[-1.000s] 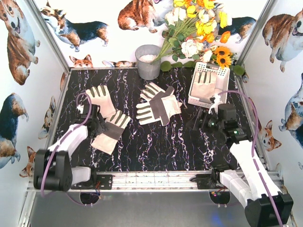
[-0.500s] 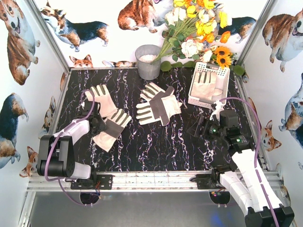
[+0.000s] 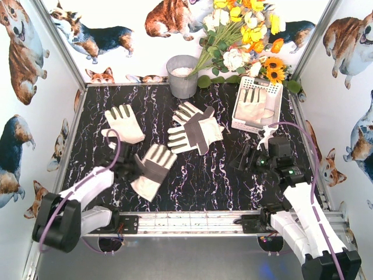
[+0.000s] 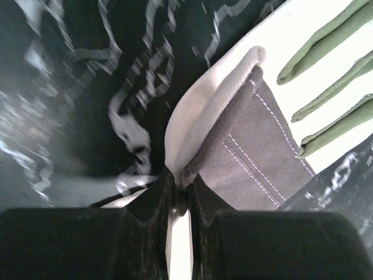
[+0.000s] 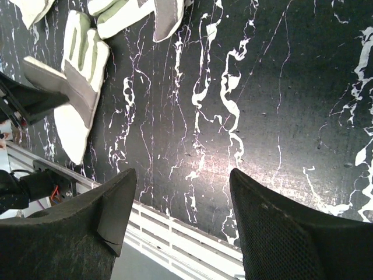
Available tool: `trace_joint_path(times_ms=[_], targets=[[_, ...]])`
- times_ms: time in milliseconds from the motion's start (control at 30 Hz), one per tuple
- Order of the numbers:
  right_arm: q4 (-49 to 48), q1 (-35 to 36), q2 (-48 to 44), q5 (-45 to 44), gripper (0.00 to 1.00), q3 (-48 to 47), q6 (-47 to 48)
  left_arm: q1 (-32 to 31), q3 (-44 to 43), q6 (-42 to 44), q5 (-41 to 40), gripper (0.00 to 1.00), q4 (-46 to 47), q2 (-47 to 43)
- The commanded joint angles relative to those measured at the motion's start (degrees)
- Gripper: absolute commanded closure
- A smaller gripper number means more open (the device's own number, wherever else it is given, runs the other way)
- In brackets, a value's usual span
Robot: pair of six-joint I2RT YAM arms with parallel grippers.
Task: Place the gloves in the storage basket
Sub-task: Move the glove to the center of the board.
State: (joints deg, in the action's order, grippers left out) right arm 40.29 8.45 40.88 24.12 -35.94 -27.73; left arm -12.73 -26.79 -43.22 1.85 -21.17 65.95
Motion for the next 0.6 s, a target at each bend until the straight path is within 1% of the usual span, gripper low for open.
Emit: trace_joint_path(times_ms=[0, 100, 233, 467, 567], targets=[[-3.25, 0.72, -0.66, 0.08, 0.34, 0.95, -2.21, -9.29, 3.14, -19.39, -2.52, 1.0, -1.76, -3.15], [-3.38, 0.93, -1.42, -0.42, 0.34, 1.54, -3.1, -17.05, 5.15, -30.29, -4.19, 1.0, 1.9, -4.36], [-3.3, 1.04, -2.39, -0.97, 0.35, 1.84, -4.17, -24.66, 4.51, -39.56, -7.96, 1.0, 2.09, -3.64], [-2.91, 1.04, -1.74, -3.48, 0.35, -0.45, -4.5, -40.47, 3.05, -57.12, -11.4, 1.0, 5.68, 2.83], [-2.75, 1.04, -0.48, -3.81, 0.35, -1.5, -4.37, -45.75, 3.07, -65.53, -13.01, 1.0, 7.78, 5.86]])
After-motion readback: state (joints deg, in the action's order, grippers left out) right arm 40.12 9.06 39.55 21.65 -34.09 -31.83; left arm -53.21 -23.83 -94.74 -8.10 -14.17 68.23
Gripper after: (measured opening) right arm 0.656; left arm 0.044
